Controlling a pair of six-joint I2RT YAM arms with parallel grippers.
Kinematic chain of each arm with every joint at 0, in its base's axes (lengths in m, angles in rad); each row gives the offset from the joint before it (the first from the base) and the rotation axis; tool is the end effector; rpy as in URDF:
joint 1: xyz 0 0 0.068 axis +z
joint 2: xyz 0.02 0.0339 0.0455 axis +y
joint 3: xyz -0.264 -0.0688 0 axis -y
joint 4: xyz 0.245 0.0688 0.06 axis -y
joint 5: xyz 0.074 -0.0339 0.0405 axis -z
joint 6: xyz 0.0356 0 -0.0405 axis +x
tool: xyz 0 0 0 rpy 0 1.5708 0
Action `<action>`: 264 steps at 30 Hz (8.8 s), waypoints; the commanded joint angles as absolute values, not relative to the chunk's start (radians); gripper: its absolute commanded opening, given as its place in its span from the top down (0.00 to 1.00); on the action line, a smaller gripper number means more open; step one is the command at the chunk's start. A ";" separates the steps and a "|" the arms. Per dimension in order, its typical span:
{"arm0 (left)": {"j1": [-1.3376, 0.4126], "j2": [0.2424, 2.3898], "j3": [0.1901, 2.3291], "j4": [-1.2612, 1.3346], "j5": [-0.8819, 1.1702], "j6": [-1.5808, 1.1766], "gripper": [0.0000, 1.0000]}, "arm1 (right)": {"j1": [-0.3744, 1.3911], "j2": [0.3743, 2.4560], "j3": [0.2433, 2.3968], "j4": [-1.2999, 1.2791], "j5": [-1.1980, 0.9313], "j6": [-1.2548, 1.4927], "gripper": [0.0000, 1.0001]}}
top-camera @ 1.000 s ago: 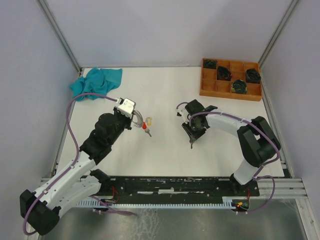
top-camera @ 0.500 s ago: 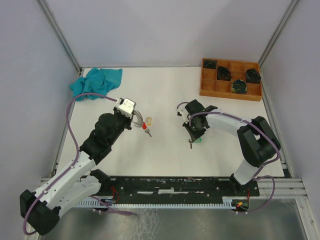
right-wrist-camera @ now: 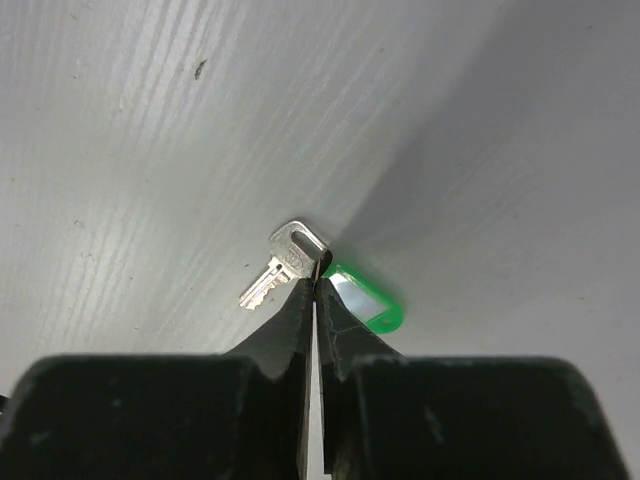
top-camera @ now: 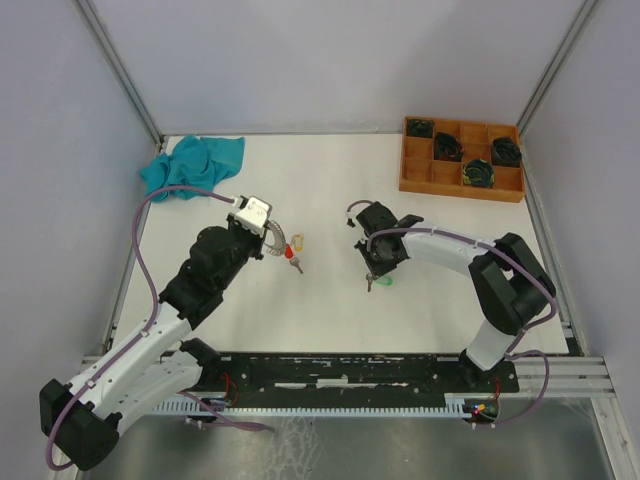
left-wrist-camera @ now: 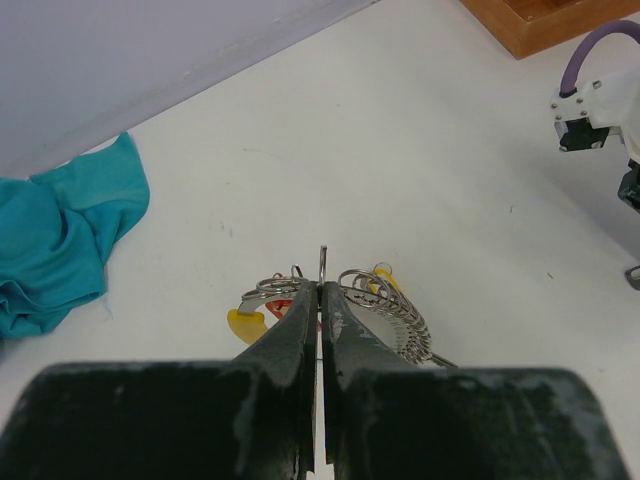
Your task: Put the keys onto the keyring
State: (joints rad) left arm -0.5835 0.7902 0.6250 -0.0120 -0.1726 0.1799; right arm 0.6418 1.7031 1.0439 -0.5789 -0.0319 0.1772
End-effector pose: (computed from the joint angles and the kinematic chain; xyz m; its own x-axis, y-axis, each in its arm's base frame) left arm 0.1645 -0.1013 0.3007 -0.0729 0.2593 -0.9630 0.4215 0.8831 0.2059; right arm 0.2565 0.1931 0.1690 -0.8522 -0.4169 -0.3162 -0.4637 0.8817 0.0872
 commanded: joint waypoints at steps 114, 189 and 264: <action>-0.578 0.783 0.624 0.080 -0.103 0.168 0.97 | 0.736 1.409 0.726 -0.180 0.132 0.190 0.99; -0.578 0.772 0.632 0.081 0.161 0.213 0.97 | 0.732 1.530 0.935 -0.444 0.082 0.202 0.72; -0.579 0.822 0.662 0.104 0.479 0.227 0.97 | 0.732 1.222 1.041 -0.645 -0.205 -0.129 0.99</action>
